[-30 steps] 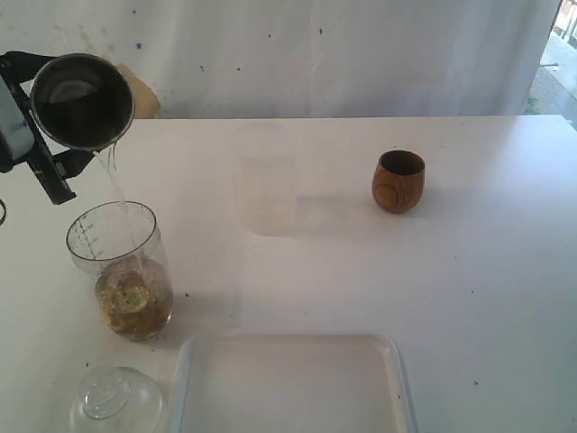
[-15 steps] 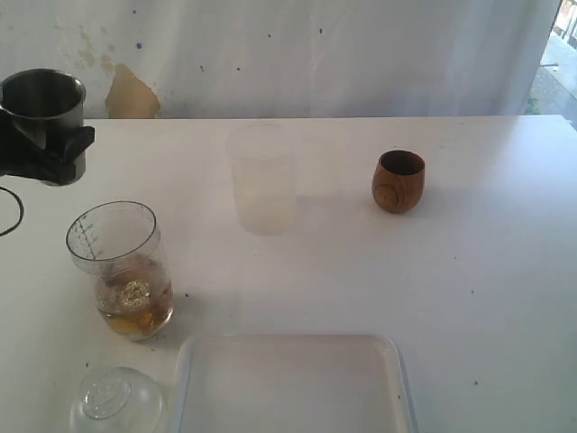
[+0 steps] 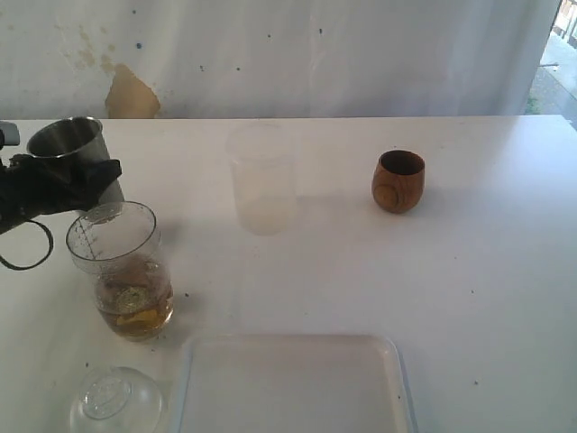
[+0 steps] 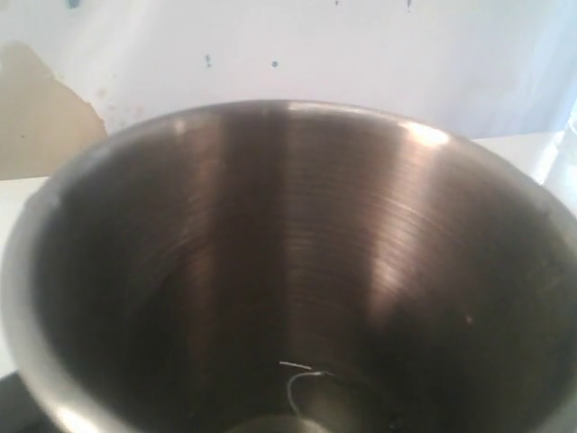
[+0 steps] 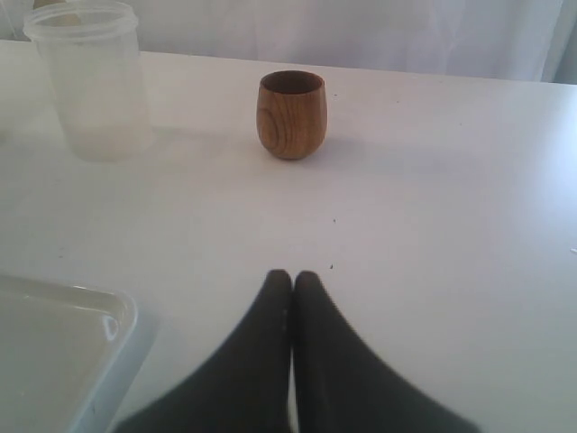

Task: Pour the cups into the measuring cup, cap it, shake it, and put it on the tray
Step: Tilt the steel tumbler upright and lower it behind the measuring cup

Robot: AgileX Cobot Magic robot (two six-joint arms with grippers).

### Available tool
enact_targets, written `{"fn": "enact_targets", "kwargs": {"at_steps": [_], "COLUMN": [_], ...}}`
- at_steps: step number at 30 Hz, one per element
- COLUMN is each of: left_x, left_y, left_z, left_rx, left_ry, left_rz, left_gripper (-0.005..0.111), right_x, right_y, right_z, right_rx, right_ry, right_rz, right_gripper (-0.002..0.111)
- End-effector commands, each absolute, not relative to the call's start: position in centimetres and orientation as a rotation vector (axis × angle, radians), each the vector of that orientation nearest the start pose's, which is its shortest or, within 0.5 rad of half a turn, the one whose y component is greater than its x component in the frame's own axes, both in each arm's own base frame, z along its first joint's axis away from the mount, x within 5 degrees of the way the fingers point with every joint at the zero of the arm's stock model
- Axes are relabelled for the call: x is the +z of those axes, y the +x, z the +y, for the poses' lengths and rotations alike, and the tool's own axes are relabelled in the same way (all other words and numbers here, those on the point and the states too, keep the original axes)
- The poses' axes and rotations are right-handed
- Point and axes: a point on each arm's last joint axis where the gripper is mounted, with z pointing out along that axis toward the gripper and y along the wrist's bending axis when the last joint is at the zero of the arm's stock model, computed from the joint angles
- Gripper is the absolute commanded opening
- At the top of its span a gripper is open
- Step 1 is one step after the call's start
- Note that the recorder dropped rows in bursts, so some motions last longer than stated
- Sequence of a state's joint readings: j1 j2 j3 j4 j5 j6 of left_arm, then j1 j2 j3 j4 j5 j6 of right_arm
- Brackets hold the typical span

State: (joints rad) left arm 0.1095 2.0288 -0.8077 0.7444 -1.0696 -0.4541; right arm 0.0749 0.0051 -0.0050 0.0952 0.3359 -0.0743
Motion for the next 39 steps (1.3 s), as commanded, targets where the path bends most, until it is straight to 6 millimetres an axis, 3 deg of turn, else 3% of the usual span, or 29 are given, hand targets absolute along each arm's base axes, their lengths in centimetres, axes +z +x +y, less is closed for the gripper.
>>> {"fn": "enact_targets", "kwargs": {"at_steps": [1,8,15,27,31,33,37,39], "left_x": [12.5,11.3,10.8,10.1,9.9,9.9,9.9,9.9], "left_y": [36.3,36.9,37.9,38.2,38.3,38.3,38.3,38.3], "left_z": [-1.8,-4.0,-5.8,-5.6,-5.5,-5.5,-5.5,-5.5], "left_rx": [-0.458,-0.444,-0.520,-0.527,-0.516,-0.516,-0.517,-0.516], "left_ry": [0.438,0.580,0.579,0.532,0.533,0.533,0.531,0.529], "left_rz": [1.653,1.638,1.638,1.722,1.743,1.743,1.740,1.740], "left_gripper": [0.000,0.000,0.000,0.001,0.021,0.038,0.084,0.098], "right_x": [18.3,18.3,18.3,18.3,18.3,18.3,18.3,18.3], "right_y": [5.3,5.3,5.3,5.3,5.3,5.3,5.3,5.3], "right_z": [0.7,0.7,0.7,0.7,0.7,0.7,0.7,0.7], "right_rx": [0.088,0.088,0.088,0.088,0.088,0.088,0.088,0.088], "right_ry": [-0.072,-0.072,-0.072,-0.072,-0.072,-0.072,-0.072,-0.072], "right_rz": [1.817,1.817,1.817,1.817,1.817,1.817,1.817,1.817], "right_gripper": [0.000,0.000,0.000,0.000,0.000,0.000,0.000,0.000]}}
